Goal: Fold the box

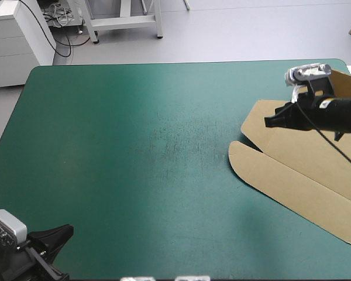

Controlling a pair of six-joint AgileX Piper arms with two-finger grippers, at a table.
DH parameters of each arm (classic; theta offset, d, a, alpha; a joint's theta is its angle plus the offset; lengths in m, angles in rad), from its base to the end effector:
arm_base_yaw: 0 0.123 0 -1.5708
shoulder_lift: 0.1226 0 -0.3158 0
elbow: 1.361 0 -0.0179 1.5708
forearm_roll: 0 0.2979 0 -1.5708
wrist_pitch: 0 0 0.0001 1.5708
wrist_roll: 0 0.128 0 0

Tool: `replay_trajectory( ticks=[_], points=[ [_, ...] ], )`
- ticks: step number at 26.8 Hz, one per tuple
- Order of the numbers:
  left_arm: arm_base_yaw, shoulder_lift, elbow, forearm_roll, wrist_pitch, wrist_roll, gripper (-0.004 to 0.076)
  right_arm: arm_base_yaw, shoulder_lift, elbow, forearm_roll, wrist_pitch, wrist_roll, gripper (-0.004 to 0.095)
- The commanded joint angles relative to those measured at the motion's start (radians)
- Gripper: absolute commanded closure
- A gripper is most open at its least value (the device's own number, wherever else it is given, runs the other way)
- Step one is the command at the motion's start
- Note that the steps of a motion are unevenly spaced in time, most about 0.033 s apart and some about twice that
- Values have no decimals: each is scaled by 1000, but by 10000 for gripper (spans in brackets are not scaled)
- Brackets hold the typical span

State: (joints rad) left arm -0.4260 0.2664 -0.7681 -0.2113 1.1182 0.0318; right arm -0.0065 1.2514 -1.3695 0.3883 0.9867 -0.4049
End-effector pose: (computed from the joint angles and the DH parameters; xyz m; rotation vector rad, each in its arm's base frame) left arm 0.0397 -0.0445 0.3605 0.4980 2.0597 -0.4914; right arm 0.3157 0.0384 0.4285 -0.3620 2.2558 0.2733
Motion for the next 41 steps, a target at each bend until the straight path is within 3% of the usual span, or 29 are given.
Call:
replay_trajectory(
  ticks=[1,4,13,17,23,31,41],
  points=[
    [-2,-13,-17,11,-95,20,731,39,-185,104,10,-149,-39,909],
    [-2,-56,2,41,-133,24,731,40,-348,242,12,-241,-39,909],
    [-2,-203,150,62,-268,35,731,40,-769,608,-91,-351,30,910],
    [-2,-231,200,62,-271,39,731,40,-922,749,-169,-419,121,910],
    [-2,-250,244,62,-274,95,731,40,-1103,880,-175,-454,129,910],
    [-2,-294,260,62,-287,96,731,40,-1289,962,-175,-445,151,910],
    [-2,-294,273,65,-314,96,731,40,-1284,960,-204,-422,151,910]
  ],
)
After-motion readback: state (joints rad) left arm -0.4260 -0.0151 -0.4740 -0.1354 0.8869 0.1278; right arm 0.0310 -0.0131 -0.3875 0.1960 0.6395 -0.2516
